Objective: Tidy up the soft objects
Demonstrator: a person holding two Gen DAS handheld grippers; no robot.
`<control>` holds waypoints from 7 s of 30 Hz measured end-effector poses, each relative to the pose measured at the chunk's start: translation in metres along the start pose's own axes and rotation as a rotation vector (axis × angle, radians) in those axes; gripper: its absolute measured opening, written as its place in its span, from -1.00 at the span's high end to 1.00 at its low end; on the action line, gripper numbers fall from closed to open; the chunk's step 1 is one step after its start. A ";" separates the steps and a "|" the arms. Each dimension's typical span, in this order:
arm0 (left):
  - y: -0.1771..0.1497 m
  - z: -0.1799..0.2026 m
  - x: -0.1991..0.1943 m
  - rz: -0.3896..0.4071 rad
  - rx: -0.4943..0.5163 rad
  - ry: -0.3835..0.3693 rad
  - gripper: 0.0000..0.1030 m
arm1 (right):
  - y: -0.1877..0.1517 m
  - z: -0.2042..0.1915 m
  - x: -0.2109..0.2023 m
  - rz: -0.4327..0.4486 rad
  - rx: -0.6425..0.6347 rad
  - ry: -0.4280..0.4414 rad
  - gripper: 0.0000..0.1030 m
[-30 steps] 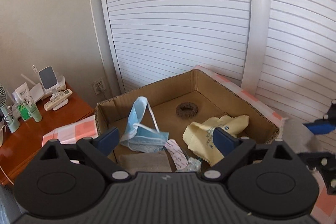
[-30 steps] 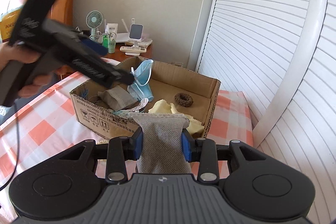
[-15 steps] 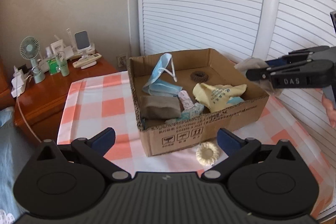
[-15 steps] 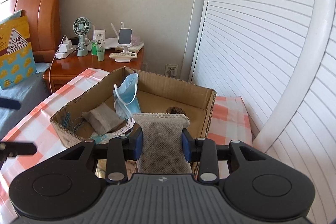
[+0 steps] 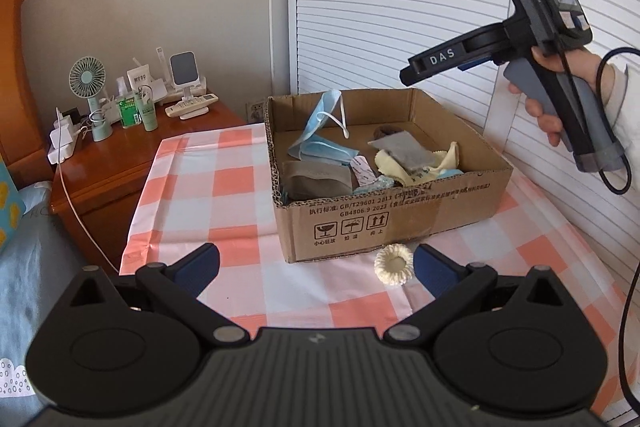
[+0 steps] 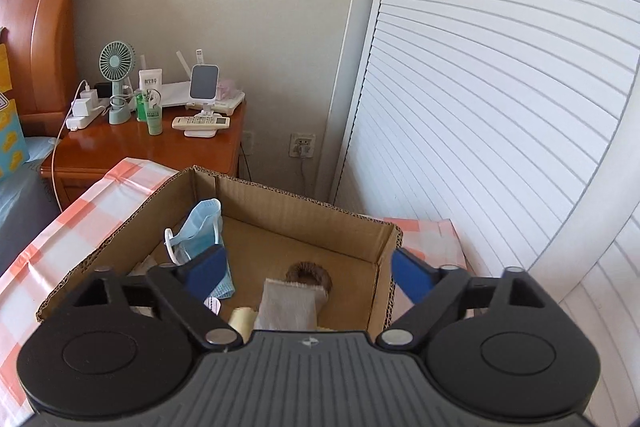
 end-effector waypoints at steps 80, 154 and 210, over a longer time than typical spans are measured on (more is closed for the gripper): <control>-0.038 0.035 0.109 -0.162 0.093 -0.133 -0.85 | -0.198 -0.017 -0.051 -0.206 0.121 -0.027 -1.00; 0.038 0.030 0.038 0.013 0.153 -0.187 0.38 | -0.141 -0.029 -0.109 -0.025 0.020 0.079 0.50; 0.040 0.007 0.009 -0.005 -0.041 0.091 -0.99 | -0.085 -0.030 -0.108 -0.154 0.155 -0.181 -1.00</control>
Point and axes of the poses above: each gripper's, at about its wrist camera, not at the fingertips, and x roughly the way its jaws point, z to its right, y to its top, the point moved 3 cm from there along x, roughly the way its jaws point, and after that the axes turned 5 degrees about -y, right-handed, at the moved point
